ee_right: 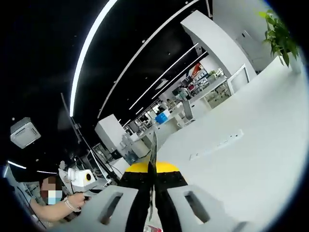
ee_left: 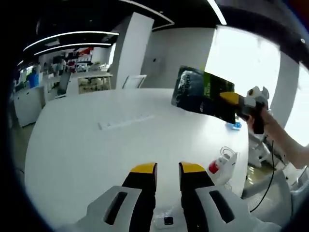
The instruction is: Arrange the skincare products in the storage area until every visible bottle or jar stands upright without overlapping.
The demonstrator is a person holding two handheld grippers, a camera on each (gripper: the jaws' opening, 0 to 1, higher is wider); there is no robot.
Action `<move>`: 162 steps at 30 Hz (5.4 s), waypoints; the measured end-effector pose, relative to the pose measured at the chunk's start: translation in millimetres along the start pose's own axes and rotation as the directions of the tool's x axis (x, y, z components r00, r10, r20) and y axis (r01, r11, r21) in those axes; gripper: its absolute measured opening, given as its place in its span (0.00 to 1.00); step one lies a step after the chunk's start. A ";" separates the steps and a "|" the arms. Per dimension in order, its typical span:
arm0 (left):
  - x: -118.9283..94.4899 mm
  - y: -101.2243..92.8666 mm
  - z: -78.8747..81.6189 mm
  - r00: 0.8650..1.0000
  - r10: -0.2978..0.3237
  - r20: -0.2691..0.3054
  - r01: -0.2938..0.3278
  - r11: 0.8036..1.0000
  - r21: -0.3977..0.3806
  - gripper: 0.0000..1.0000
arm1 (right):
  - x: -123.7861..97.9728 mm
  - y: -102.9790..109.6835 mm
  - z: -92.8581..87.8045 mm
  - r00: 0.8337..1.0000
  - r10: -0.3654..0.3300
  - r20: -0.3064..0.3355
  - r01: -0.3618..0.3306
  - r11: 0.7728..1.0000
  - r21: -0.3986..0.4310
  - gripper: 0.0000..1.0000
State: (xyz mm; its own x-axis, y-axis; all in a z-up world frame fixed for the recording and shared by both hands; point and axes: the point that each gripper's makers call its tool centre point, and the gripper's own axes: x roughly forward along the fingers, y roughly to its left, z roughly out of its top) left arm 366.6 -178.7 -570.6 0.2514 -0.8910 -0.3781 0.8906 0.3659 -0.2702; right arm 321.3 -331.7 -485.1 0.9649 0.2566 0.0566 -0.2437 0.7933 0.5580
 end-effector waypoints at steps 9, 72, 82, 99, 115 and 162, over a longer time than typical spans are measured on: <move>-28.2 -32.8 27.8 0.986 -0.089 0.139 0.098 0.994 -0.056 0.25 | 0.3 60.1 -9.0 0.991 0.133 -0.011 -0.133 0.991 -0.006 0.01; -128.5 -64.8 31.2 0.763 -0.076 0.642 0.463 0.758 -0.460 0.00 | -11.9 183.7 -124.7 0.909 0.403 -0.101 -0.360 0.886 0.293 0.01; -138.4 -50.2 30.3 0.785 -0.056 0.617 0.422 0.778 -0.466 0.00 | -11.1 192.4 -144.9 0.904 0.404 -0.143 -0.357 0.894 0.271 0.01; -135.5 -34.7 -6.6 0.923 -0.095 0.373 0.262 0.864 -0.429 0.00 | -24.3 176.4 -208.9 0.859 0.311 -0.407 -0.310 0.948 0.070 0.09; -135.7 -33.3 -55.3 0.963 -0.211 0.167 0.264 0.857 -0.442 0.00 | -54.0 130.8 -252.0 0.784 0.136 -0.605 -0.270 0.953 -0.136 0.11; -55.3 -33.9 -205.1 0.849 -0.372 -0.375 0.066 0.779 -0.624 0.00 | -57.7 113.6 -314.2 0.613 0.002 -0.790 -0.404 0.860 -0.311 0.17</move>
State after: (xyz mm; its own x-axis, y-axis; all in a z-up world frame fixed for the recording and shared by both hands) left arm 244.8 -86.8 -722.1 -0.2596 -0.7919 -0.5527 0.4737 0.3943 -0.7875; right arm 207.1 -83.0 -685.2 0.5131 0.5950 -0.6186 -0.6297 0.7507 0.1998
